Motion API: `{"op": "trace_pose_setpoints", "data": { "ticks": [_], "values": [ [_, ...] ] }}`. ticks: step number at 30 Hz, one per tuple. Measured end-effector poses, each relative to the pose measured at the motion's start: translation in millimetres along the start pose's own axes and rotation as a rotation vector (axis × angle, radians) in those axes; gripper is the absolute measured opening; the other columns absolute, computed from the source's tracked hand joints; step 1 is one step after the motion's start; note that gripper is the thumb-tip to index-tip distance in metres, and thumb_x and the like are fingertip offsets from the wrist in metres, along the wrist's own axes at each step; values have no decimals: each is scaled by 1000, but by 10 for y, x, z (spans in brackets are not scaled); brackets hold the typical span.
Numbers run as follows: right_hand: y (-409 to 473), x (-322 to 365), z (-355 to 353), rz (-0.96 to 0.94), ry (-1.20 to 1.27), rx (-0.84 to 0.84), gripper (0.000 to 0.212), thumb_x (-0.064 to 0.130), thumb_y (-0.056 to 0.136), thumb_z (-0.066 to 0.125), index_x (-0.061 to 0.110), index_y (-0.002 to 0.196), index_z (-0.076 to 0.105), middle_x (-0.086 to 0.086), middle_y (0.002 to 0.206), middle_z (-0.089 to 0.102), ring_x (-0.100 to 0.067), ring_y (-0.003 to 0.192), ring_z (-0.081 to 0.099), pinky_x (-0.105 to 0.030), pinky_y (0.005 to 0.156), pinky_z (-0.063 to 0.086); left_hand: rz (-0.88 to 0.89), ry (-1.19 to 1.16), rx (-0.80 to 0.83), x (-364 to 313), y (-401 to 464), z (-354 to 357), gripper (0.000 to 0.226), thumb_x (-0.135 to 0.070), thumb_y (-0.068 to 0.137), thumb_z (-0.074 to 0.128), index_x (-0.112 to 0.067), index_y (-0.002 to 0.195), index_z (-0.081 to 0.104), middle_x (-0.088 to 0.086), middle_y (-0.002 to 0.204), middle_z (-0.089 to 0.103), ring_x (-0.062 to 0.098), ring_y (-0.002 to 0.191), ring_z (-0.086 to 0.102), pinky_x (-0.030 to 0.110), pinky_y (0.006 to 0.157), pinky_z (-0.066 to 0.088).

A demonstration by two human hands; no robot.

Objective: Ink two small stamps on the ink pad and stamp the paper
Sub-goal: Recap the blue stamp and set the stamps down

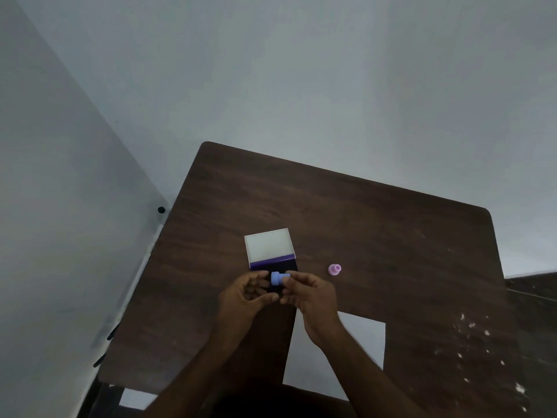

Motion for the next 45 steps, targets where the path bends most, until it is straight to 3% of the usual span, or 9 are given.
{"op": "trace_pose_setpoints", "data": {
  "ticks": [4, 10, 12, 15, 21, 26, 37, 42, 45],
  "values": [
    [91, 86, -450, -71, -129, -199, 14, 9, 80, 72, 17, 91, 69, -3, 85, 73, -12, 69, 71, -23, 61, 58, -9, 25, 81, -28, 7, 242, 41, -17, 72, 79, -22, 109, 63, -4, 95, 70, 9, 87, 67, 24, 80, 56],
    [163, 241, -981, -117, -446, -379, 15, 24, 80, 74, 17, 91, 67, 6, 79, 70, -7, 61, 67, -10, 47, 44, 11, 119, 157, -77, 65, 562, 36, -19, 75, 77, -29, 107, 63, -6, 87, 70, 4, 79, 67, 23, 74, 57],
    [190, 264, -1075, -112, -515, -404, 13, 26, 80, 75, 20, 86, 65, 6, 77, 68, -7, 64, 66, -11, 48, 44, 5, 147, 172, -69, 107, 660, 35, -22, 76, 77, -28, 108, 63, -7, 87, 70, 5, 79, 67, 24, 75, 57],
    [245, 242, -1127, -123, -573, -419, 12, 26, 80, 75, 24, 78, 63, 5, 76, 68, -8, 68, 66, -24, 61, 56, -6, 198, 189, -59, 180, 770, 36, -23, 77, 76, -26, 110, 63, -8, 89, 70, 6, 80, 67, 22, 76, 56],
    [373, 142, -1132, -94, -649, -409, 11, 23, 83, 72, 16, 88, 66, 1, 84, 67, -7, 73, 60, -15, 59, 43, -9, 227, 196, -78, 255, 848, 34, -21, 77, 76, -24, 108, 63, -7, 89, 69, 7, 80, 67, 16, 70, 52],
    [442, 122, -1126, -85, -691, -403, 14, 24, 83, 71, 13, 91, 66, -2, 89, 67, -9, 77, 61, -17, 65, 43, -10, 254, 186, -59, 262, 802, 33, -22, 78, 75, -27, 108, 62, -10, 86, 68, 3, 77, 66, 11, 63, 50],
    [487, 84, -1138, -76, -712, -403, 22, 27, 81, 73, 15, 97, 64, -2, 95, 66, -11, 83, 61, -24, 75, 49, -19, 211, 172, -39, 263, 717, 36, -20, 77, 75, -25, 111, 62, -6, 87, 69, 7, 79, 67, 18, 70, 53],
    [241, 318, -1078, -260, -760, -503, 19, 29, 85, 67, 14, 93, 58, 3, 93, 52, -11, 86, 52, -23, 74, 43, -23, 178, 126, -26, 262, 624, 33, -21, 80, 73, -24, 110, 63, -6, 88, 69, 7, 81, 66, 17, 69, 51],
    [179, 439, -818, -395, -832, -437, 13, 22, 90, 60, 11, 97, 59, -3, 96, 55, -10, 87, 51, -24, 76, 46, -49, 117, 63, 30, 282, 477, 31, -23, 81, 72, -26, 110, 63, -6, 90, 70, 9, 85, 67, 24, 75, 55]
  ]
}}
Point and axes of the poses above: each hand's wrist, its own y-axis towards the middle knuckle, its own z-axis out of the palm, x = y × z, the point moved 9 cm from there along y, towards the middle knuckle
